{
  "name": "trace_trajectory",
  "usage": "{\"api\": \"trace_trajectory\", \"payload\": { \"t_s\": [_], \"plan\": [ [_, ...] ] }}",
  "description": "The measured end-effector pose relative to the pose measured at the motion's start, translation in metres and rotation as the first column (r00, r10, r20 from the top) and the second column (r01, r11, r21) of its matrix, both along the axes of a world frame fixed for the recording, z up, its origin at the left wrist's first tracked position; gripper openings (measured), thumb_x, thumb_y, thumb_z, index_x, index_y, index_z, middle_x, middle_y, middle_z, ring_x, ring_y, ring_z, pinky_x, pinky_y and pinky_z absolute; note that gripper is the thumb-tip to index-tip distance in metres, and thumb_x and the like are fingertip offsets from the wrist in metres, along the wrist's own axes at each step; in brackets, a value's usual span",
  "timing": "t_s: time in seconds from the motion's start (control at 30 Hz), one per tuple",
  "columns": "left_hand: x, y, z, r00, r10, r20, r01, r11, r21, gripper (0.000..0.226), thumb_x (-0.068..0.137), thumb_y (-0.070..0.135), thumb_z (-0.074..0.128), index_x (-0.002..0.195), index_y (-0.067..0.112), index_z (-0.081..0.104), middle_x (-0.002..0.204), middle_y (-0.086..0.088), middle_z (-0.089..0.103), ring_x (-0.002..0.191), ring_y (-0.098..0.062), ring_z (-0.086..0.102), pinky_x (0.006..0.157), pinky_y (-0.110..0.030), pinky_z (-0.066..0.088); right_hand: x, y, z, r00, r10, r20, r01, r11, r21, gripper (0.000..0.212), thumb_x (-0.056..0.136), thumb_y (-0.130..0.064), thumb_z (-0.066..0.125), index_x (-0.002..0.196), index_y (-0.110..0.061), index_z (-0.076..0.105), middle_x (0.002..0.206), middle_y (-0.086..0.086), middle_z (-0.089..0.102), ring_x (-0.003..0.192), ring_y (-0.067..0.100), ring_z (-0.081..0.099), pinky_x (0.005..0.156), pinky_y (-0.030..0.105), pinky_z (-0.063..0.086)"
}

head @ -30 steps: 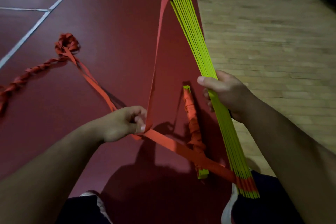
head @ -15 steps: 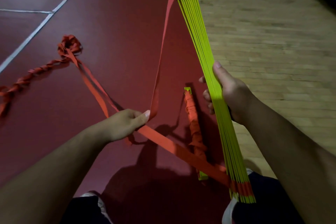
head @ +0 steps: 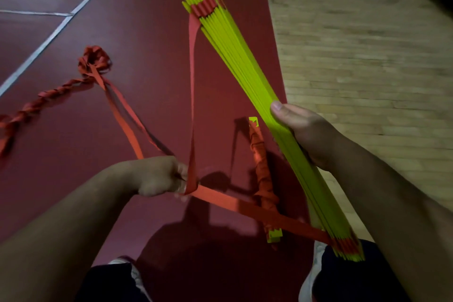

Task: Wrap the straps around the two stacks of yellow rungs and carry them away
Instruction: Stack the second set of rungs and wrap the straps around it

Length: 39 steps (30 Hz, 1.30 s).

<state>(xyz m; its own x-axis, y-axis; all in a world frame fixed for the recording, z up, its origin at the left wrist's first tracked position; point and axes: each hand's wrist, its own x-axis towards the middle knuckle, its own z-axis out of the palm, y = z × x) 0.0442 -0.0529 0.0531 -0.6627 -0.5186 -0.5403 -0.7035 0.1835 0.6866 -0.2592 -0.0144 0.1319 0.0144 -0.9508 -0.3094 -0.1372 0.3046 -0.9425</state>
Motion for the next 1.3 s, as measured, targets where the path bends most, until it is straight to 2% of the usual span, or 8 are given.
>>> {"api": "trace_trajectory", "payload": {
  "t_s": [0.23,0.37,0.47,0.67,0.8,0.93,1.07,1.3],
  "plan": [
    [-0.005,0.003,-0.006,0.992,0.123,-0.017,-0.124,0.984,-0.125,0.017,0.084,0.022,0.058,0.075,0.023,0.072,0.080,0.006,0.075,0.083,-0.012,0.069,0.090,-0.039,0.053,0.000,-0.002,-0.001,0.999,-0.006,0.042,0.007,1.000,-0.014,0.064,0.076,-0.059,0.063,0.112,-0.006,0.062,0.068,0.013,0.054,0.052,0.024,0.053,0.053,0.034,0.046],
    [-0.012,0.008,-0.002,0.883,0.390,-0.262,-0.376,0.921,0.102,0.044,0.087,0.040,0.057,0.083,-0.004,0.058,0.066,-0.006,0.050,0.064,-0.020,0.047,0.065,-0.035,0.049,-0.005,-0.004,0.000,0.997,-0.055,0.049,0.057,0.998,-0.037,0.046,0.089,-0.053,0.059,0.105,-0.011,0.066,0.066,0.005,0.059,0.052,0.018,0.056,0.050,0.028,0.047],
    [-0.018,0.009,0.009,0.807,0.479,-0.346,-0.467,0.876,0.123,0.053,0.101,0.054,0.043,0.074,0.009,0.050,0.056,0.007,0.038,0.052,-0.007,0.033,0.048,-0.016,0.032,-0.007,-0.006,0.002,0.991,-0.110,0.081,0.113,0.993,-0.041,0.035,0.097,-0.047,0.054,0.108,-0.017,0.068,0.065,-0.004,0.065,0.054,0.011,0.061,0.053,0.026,0.050],
    [-0.017,0.006,0.013,0.864,0.321,-0.388,-0.341,0.940,0.019,0.079,0.083,0.070,0.042,0.074,-0.007,0.048,0.059,-0.002,0.037,0.052,-0.010,0.031,0.052,-0.022,0.030,-0.002,-0.005,0.000,0.988,-0.108,0.112,0.113,0.993,-0.040,0.043,0.097,-0.045,0.055,0.109,-0.005,0.065,0.068,0.011,0.054,0.051,0.021,0.052,0.050,0.031,0.046],
    [-0.006,-0.002,0.007,0.930,0.181,-0.319,-0.210,0.976,-0.061,0.054,0.093,0.049,0.056,0.081,-0.003,0.065,0.078,-0.025,0.064,0.070,-0.024,0.063,0.071,-0.045,0.057,-0.005,-0.005,0.003,0.991,-0.085,0.099,0.089,0.995,-0.036,0.042,0.093,-0.047,0.058,0.107,-0.008,0.066,0.067,0.010,0.055,0.051,0.020,0.054,0.048,0.030,0.047],
    [-0.012,0.001,0.013,0.980,-0.005,-0.197,-0.072,0.920,-0.384,0.021,0.086,0.049,0.054,0.069,0.037,0.058,0.067,0.008,0.058,0.064,-0.006,0.055,0.063,-0.027,0.046,-0.003,-0.003,-0.002,1.000,-0.005,0.025,0.006,1.000,-0.028,0.058,0.085,-0.056,0.066,0.114,-0.005,0.064,0.080,0.024,0.059,0.067,0.030,0.056,0.059,0.037,0.047],
    [-0.018,0.006,0.009,0.981,0.024,-0.195,-0.121,0.854,-0.506,0.031,0.091,0.048,0.048,0.077,0.021,0.055,0.069,0.004,0.060,0.064,-0.011,0.055,0.062,-0.033,0.046,0.005,-0.002,-0.005,0.998,0.042,0.042,-0.040,0.999,-0.030,0.059,0.085,-0.055,0.067,0.118,-0.007,0.063,0.090,0.020,0.061,0.076,0.030,0.057,0.067,0.042,0.046],
    [-0.015,0.006,0.003,0.889,0.315,-0.333,-0.383,0.909,-0.165,0.036,0.104,0.037,0.044,0.080,0.020,0.065,0.069,0.011,0.057,0.067,-0.003,0.049,0.067,-0.024,0.044,0.000,-0.002,-0.004,0.996,-0.016,0.092,0.018,1.000,-0.021,0.047,0.078,-0.037,0.070,0.110,-0.006,0.056,0.078,0.018,0.067,0.059,0.029,0.065,0.054,0.035,0.056]
  ]
}}
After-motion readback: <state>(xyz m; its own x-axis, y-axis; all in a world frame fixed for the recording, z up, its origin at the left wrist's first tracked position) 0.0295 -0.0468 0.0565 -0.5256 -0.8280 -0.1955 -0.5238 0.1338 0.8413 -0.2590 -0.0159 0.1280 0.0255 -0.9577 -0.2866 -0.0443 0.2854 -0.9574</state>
